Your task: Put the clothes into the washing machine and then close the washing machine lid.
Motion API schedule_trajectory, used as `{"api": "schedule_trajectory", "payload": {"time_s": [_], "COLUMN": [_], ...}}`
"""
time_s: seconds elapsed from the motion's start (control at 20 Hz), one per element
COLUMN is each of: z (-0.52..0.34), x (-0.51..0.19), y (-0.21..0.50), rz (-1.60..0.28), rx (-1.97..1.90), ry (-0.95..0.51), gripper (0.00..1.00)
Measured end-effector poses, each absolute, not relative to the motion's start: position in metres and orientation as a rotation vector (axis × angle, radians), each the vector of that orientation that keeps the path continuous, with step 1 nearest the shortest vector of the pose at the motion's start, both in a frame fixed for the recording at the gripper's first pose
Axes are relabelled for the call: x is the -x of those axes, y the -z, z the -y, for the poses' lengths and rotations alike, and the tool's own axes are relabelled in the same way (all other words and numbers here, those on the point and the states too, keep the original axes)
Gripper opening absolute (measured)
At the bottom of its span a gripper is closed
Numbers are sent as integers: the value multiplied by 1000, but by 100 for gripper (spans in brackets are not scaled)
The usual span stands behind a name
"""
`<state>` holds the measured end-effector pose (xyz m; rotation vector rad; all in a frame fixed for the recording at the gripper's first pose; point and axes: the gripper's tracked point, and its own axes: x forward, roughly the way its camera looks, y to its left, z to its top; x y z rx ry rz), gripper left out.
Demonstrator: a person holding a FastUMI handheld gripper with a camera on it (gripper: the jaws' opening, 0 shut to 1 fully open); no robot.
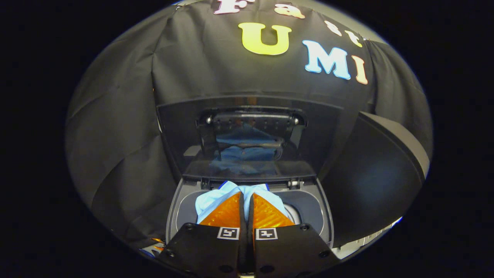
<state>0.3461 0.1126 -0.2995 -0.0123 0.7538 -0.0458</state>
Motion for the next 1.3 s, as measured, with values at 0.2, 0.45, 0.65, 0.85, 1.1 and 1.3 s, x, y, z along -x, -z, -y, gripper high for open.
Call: {"api": "schedule_trajectory", "payload": {"time_s": [0.2,0.45,0.65,0.85,1.1,1.3], "z": [-120,-116,-109,-115,-112,-110], "x": [-326,-320,-324,-324,-321,-324], "y": [332,354,342,340,334,319], "rz": [-842,-890,-860,-835,-812,-769], "rx": [18,50,88,82,75,94], "ry": [20,18,49,14,30,48], "gripper": [2,5,38,98,98,98]}}
